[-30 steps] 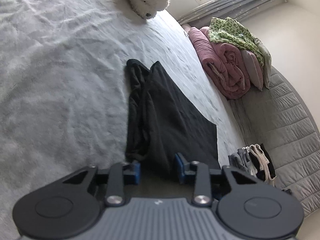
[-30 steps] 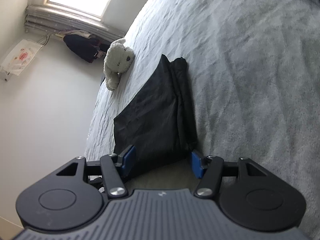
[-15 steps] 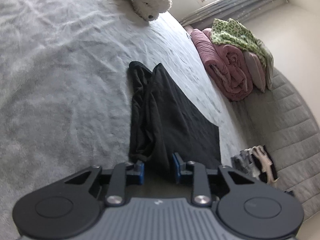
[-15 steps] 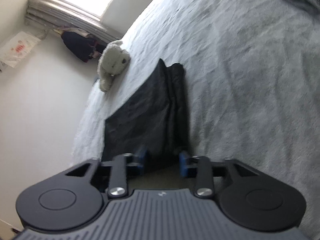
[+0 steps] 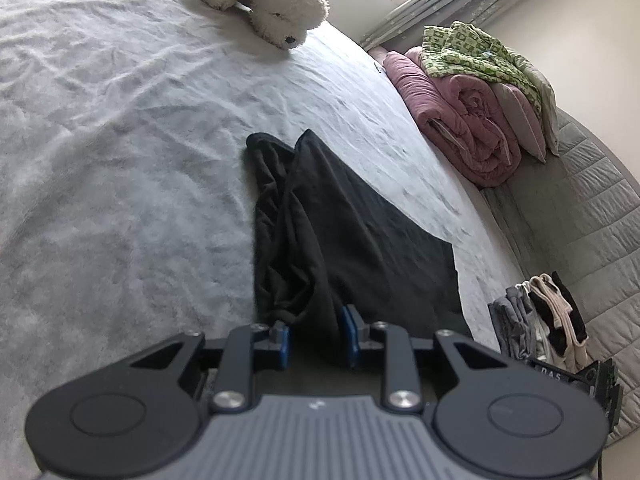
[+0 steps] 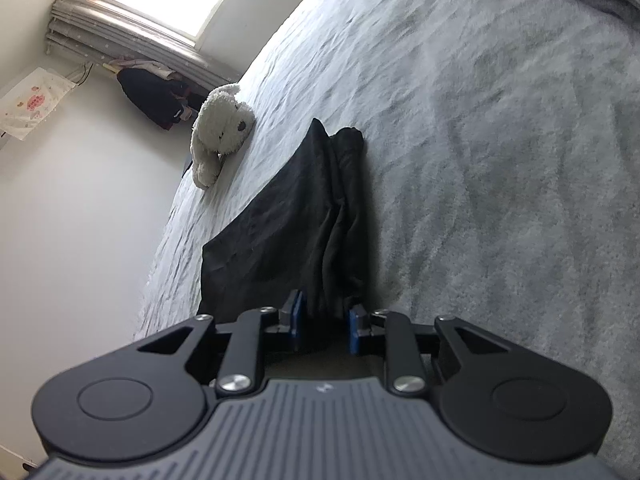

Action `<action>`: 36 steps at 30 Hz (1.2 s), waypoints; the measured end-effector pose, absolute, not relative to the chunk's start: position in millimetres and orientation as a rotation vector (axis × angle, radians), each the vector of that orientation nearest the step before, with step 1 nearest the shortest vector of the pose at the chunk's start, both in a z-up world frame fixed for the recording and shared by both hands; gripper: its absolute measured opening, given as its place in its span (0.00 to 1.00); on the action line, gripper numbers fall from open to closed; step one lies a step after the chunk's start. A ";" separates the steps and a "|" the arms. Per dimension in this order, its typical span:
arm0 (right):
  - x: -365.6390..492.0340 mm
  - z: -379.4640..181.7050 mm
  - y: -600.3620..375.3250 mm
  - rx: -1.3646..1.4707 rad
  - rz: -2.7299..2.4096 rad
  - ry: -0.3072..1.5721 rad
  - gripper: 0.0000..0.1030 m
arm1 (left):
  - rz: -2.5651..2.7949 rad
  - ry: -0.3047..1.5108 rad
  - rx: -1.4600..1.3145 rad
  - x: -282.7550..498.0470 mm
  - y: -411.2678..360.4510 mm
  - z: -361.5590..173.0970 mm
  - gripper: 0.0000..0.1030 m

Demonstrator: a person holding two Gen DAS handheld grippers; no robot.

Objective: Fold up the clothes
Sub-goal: 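Close both grippers on the edge of the folded black shirt, then lift the black shirt up off the bed with both grippers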

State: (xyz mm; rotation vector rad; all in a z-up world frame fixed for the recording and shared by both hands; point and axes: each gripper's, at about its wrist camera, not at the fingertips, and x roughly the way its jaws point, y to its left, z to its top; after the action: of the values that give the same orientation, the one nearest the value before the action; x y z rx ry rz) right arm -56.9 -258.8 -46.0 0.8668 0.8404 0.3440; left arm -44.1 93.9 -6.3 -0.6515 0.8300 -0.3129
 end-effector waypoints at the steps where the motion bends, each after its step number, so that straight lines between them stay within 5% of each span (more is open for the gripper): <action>1: -56.2 -46.4 -259.2 0.872 0.344 0.840 0.25 | -0.316 0.829 -0.659 -43.1 94.6 -7.0 0.27; 20: -40.9 -47.8 -258.7 0.943 0.352 0.841 0.25 | -0.360 0.854 -0.807 -31.5 112.6 -14.5 0.27; 24: -40.7 -45.0 -256.4 0.920 0.348 0.848 0.25 | -0.358 0.848 -0.777 -32.6 109.7 -12.1 0.17; 36: -35.7 -49.5 -264.4 0.970 0.379 0.861 0.30 | -0.380 0.872 -0.824 -24.6 113.8 -16.5 0.22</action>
State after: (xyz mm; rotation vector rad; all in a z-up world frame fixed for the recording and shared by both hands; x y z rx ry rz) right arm -35.7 -264.4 -49.5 0.9704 0.8608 0.3791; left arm -24.6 113.8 -16.5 -0.8239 0.8717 -0.3796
